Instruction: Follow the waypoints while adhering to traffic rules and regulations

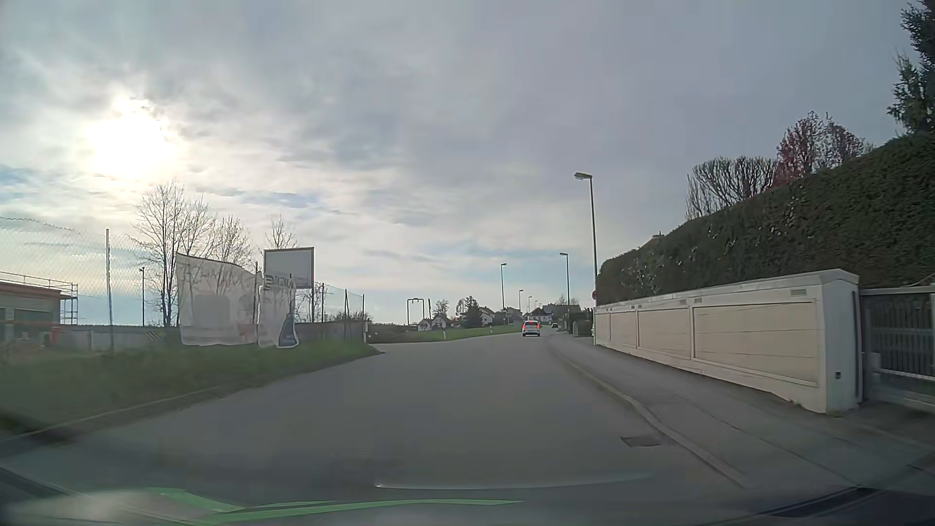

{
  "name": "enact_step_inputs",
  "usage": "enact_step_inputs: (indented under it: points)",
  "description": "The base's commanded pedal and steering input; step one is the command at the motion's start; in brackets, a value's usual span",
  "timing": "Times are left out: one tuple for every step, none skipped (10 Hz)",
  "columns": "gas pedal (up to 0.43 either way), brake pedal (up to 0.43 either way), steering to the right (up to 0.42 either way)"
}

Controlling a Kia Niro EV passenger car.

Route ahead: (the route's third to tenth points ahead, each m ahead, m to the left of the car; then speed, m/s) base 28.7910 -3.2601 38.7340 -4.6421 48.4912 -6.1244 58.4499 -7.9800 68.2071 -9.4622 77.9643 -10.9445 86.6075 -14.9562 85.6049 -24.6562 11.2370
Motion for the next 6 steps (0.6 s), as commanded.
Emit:
enact_step_inputs:
  points:
    - [0.189,0.000,0.016]
    - [0.189,0.000,0.016]
    - [0.189,0.000,0.017]
    - [0.189,0.000,0.018]
    - [0.189,0.000,0.019]
    - [0.189,0.000,0.019]
